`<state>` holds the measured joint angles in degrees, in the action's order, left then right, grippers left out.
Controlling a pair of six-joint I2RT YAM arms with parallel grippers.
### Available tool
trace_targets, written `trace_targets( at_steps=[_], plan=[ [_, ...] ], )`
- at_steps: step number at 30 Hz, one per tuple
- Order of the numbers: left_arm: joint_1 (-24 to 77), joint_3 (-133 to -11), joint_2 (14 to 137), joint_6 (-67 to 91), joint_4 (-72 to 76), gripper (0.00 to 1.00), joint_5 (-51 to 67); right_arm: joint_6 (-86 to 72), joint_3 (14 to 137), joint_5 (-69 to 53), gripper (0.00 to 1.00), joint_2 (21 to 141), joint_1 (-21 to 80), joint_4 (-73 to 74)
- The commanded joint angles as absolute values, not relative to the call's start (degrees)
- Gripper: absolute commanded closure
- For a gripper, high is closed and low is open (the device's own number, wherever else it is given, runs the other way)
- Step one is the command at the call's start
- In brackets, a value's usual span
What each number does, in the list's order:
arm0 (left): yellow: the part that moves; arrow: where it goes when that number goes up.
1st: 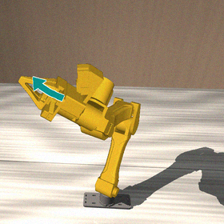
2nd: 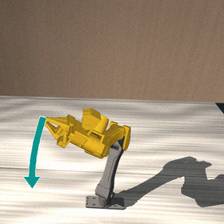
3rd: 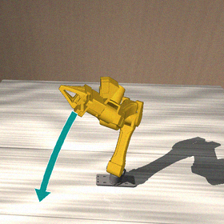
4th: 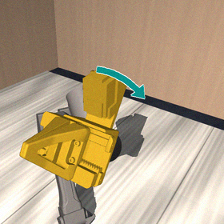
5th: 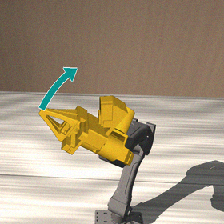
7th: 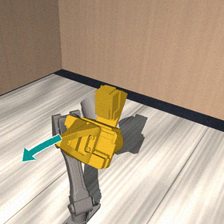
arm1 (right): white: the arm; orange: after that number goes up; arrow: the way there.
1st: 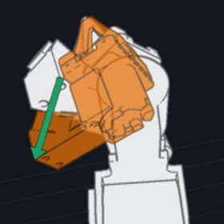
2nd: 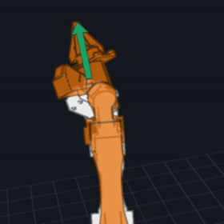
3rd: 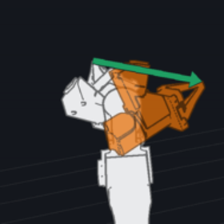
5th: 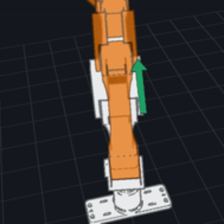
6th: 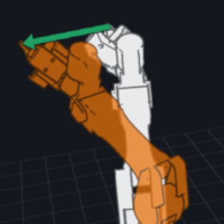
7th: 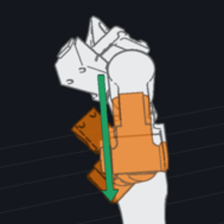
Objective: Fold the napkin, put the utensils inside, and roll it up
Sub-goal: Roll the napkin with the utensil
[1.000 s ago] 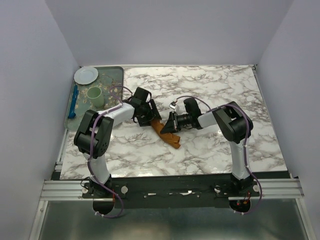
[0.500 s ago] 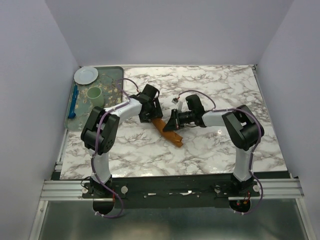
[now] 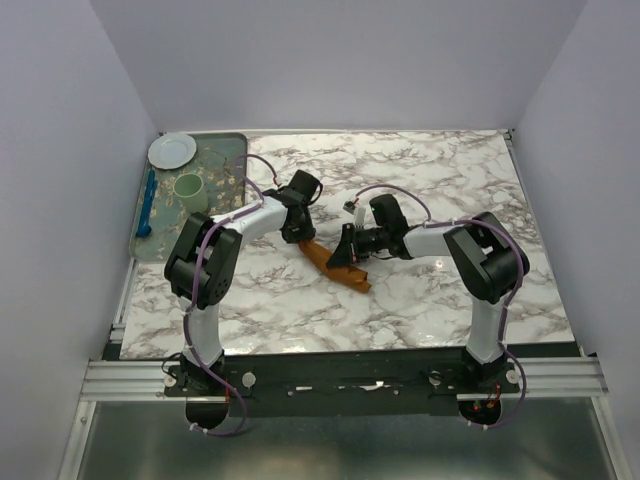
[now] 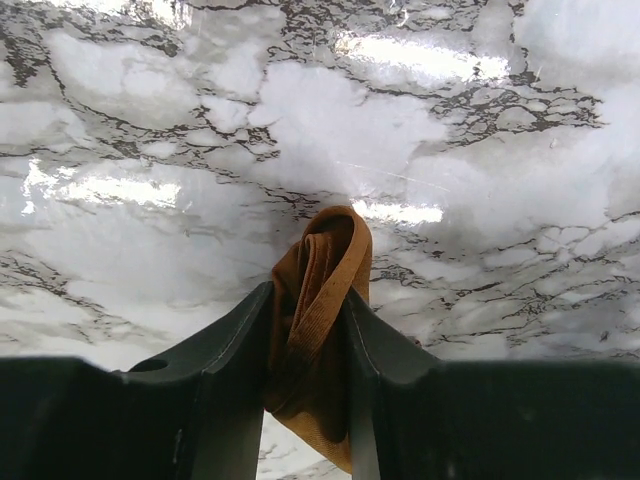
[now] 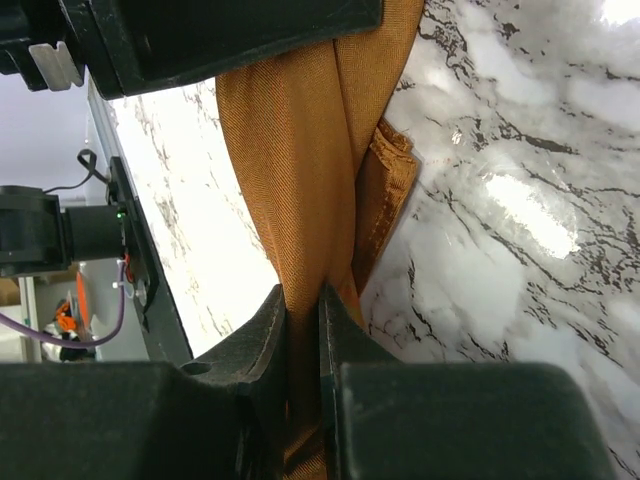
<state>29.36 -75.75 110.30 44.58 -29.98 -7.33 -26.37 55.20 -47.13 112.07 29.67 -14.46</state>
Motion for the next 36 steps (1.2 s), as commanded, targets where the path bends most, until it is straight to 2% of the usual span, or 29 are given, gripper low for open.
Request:
trace_targets(
  at_steps=[1, 3, 7, 27, 31, 34, 36],
  plan=[
    [28.7, -76.3, 109.6, 41.8, -32.5, 0.56, -13.8, -25.0, 53.4, -42.1, 0.8, 112.7, 29.4, -13.4],
    [28.7, -76.0, 108.6, 41.4, -33.0, 0.41, -14.5, -25.0, 53.0, -40.8, 0.81, 111.7, 29.4, -13.4],
    [28.2, -74.5, 106.7, 41.1, -33.0, 0.33, -14.5, -25.5, 52.6, -38.8, 0.82, 110.7, 29.4, -12.8],
    [24.9, -73.7, 101.6, 38.8, -33.9, 0.32, -14.1, -26.1, 48.7, -33.9, 0.82, 107.5, 27.8, -12.5],
    [24.9, -73.3, 98.7, 38.0, -33.8, 0.25, -14.1, -25.9, 48.8, -34.4, 0.82, 108.1, 27.5, -12.4],
    [24.9, -72.0, 97.3, 38.5, -33.5, 0.17, -9.2, -25.8, 49.4, -34.5, 0.8, 109.2, 27.4, -12.2],
    [25.1, -70.8, 96.7, 40.9, -33.4, 0.16, -4.2, -25.8, 49.8, -34.5, 0.79, 109.6, 27.4, -12.0]
  ],
)
